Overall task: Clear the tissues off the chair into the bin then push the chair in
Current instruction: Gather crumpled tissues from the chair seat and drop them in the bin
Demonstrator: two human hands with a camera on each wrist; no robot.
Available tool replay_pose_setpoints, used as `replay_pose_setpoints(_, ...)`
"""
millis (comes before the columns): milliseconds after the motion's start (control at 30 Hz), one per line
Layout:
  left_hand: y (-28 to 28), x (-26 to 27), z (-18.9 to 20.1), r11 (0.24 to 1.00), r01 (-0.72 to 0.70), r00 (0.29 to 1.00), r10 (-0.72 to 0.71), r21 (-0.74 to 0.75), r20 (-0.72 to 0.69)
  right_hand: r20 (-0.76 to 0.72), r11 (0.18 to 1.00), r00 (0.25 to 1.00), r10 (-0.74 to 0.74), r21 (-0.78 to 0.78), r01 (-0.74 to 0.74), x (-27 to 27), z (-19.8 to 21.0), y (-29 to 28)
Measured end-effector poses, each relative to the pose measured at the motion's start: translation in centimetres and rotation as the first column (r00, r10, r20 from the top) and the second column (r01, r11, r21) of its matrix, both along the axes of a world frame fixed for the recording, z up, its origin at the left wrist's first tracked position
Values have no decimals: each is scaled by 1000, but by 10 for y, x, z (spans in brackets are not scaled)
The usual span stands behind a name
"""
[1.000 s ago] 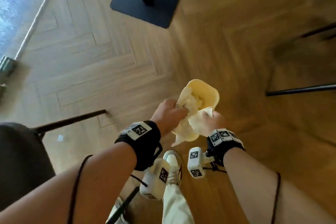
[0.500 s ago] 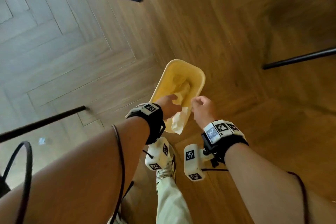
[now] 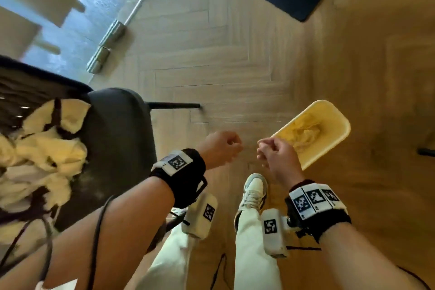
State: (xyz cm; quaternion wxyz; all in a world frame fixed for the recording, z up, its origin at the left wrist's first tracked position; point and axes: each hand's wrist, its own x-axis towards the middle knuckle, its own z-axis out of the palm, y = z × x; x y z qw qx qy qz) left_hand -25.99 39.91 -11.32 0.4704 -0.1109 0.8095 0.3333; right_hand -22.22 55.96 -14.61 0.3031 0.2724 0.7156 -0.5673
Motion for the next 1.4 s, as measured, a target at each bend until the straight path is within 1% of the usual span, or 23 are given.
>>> replay_pose_setpoints(100,-86,16,38,990,-123,990,118,-64,-75,-69,988,988,140,-61,-145,-4,39,-67)
replay_pose_setpoints(200,-169,35,59,964,-235,967,219,-127,-132,-125,939,936,329,-64,-338,-2,66,-135)
replay_pose_setpoints(267,-219,52,63,936,-292,950,261,-196,-170,-190,888,874,446,-24,-459,1,72,-182)
replay_pose_setpoints(333,-265,66,60,895,-343,931,285,-285,-226,-248,816,783,571,65,-575,1,71,-228)
replay_pose_setpoints(400,-305,74,51,830,-368,906,221,-418,-360,-280,755,705,652,145,-640,-5,66,-271)
replay_pose_setpoints(433,-323,74,47,793,-353,896,133,-497,-424,-291,735,678,675,180,-654,-8,64,-290)
replay_pose_setpoints(500,-355,67,40,741,-292,881,-38,-604,-472,-288,715,656,698,234,-658,-14,58,-323)
replay_pose_setpoints(566,-380,55,33,766,-226,900,-72,-602,-429,-260,711,662,703,261,-653,-17,53,-347)
replay_pose_setpoints(666,-404,42,24,816,-97,961,-71,-569,-266,-211,712,681,702,260,-653,-17,49,-373)
replay_pose_setpoints(700,-408,41,23,825,-66,961,-99,-561,-260,-194,714,689,699,240,-657,-15,48,-380)
replay_pose_setpoints(766,-413,44,27,851,-45,921,-168,-523,-352,-175,730,709,683,163,-663,-11,46,-392)
replay_pose_setpoints(800,-414,47,30,884,-62,892,-159,-464,-422,-185,743,721,668,114,-659,-9,45,-397)
replay_pose_setpoints(866,-414,55,37,965,-108,865,-28,-240,-501,-226,750,724,652,50,-660,-5,45,-403)
replay_pose_setpoints(933,-413,61,43,990,-134,866,99,-36,-491,-248,747,713,656,73,-661,-5,47,-405)
replay_pose_setpoints(966,-413,64,44,990,-140,870,116,-15,-478,-248,747,710,659,102,-657,-6,49,-403)
replay_pose_setpoints(1033,-414,69,37,984,-151,899,97,-94,-428,-234,753,717,657,159,-639,-9,53,-395)
replay_pose_setpoints(1066,-413,71,32,979,-124,930,58,-163,-363,-225,757,722,654,193,-625,-11,53,-388)
replay_pose_setpoints(1100,-412,74,26,970,-58,959,-12,-238,-283,-214,763,733,645,229,-605,-12,54,-381)
replay_pose_setpoints(1166,-408,80,13,930,86,978,-148,-357,-150,-161,782,773,613,260,-566,-14,54,-367)
replay_pose_setpoints(1233,-403,83,6,891,141,973,-205,-432,-105,-79,823,830,552,211,-527,-11,52,-360)
replay_pose_setpoints(1300,-402,82,5,898,105,974,-180,-427,-140,-4,871,880,475,144,-470,-5,52,-359)
replay_pose_setpoints(1333,-403,82,7,922,69,975,-142,-381,-169,20,887,896,443,134,-441,-1,51,-359)
replay_pose_setpoints(1400,-406,80,15,980,-37,985,3,-198,-171,32,910,924,382,163,-382,6,46,-361)
